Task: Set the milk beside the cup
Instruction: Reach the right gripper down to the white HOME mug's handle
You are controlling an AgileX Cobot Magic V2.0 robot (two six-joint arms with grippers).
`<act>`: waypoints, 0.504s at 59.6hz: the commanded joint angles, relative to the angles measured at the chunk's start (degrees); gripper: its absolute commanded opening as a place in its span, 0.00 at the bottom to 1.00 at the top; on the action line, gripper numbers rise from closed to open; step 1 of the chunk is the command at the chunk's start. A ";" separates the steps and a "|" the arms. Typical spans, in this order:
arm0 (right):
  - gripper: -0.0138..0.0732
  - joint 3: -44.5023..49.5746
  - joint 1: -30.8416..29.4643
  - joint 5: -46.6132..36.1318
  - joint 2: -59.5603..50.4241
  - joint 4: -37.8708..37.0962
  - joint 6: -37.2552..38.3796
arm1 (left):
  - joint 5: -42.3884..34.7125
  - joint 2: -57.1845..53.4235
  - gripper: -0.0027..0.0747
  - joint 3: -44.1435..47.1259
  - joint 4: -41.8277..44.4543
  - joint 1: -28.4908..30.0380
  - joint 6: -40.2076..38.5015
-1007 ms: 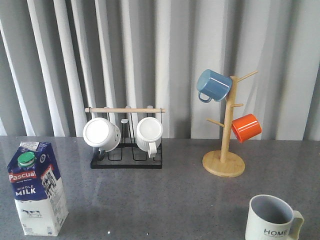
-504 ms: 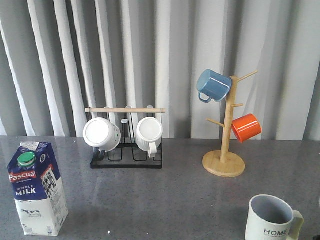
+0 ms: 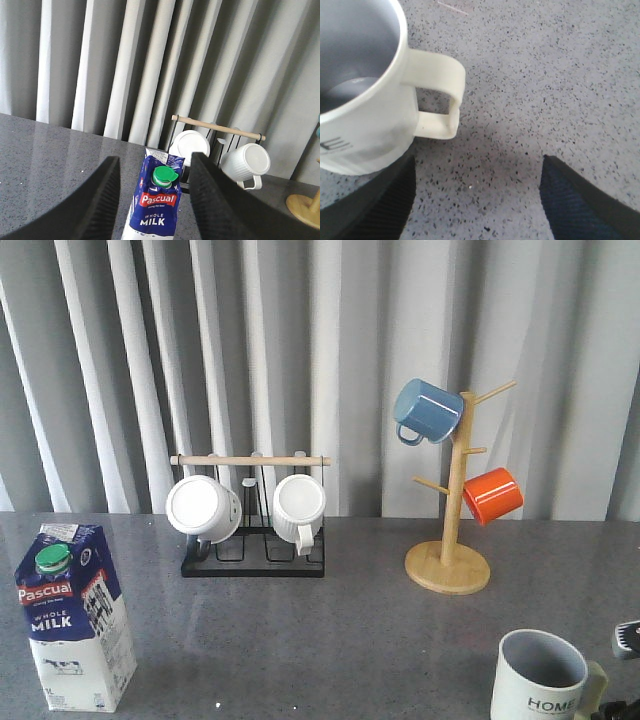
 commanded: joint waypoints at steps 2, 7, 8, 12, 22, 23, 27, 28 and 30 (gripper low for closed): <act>0.73 -1.40 -0.49 -5.60 0.20 -0.31 -0.86 | -3.91 0.58 0.46 -1.76 -0.09 0.05 0.06; 0.71 -1.40 -0.49 -7.42 1.00 -0.31 -1.06 | -3.91 0.58 0.46 -1.76 -0.09 0.05 0.06; 0.70 -1.40 -0.49 -7.70 1.20 -0.31 -1.06 | -3.91 0.58 0.46 -1.76 -0.09 0.05 0.06; 0.69 -1.40 -0.49 -8.74 1.69 -0.31 -1.06 | -3.91 0.58 0.46 -1.76 -0.09 0.05 0.06; 0.67 -1.40 -0.49 -10.55 2.97 -0.31 -1.19 | -3.91 0.58 0.46 -1.76 -0.09 0.05 0.06; 0.67 -1.40 -0.49 -10.70 3.12 -0.31 -1.19 | -3.91 0.58 0.46 -1.76 -0.09 0.05 0.06; 0.67 -1.40 -0.49 -11.92 3.94 -0.31 -1.25 | -3.91 0.58 0.46 -1.76 -0.09 0.05 0.06; 0.67 -1.40 -0.49 -11.92 4.14 -0.31 -1.25 | -3.91 0.58 0.46 -1.76 -0.09 0.05 0.06; 0.67 -1.40 -0.49 -12.68 4.65 -0.31 -1.25 | -3.91 0.58 0.46 -1.76 -0.09 0.05 0.06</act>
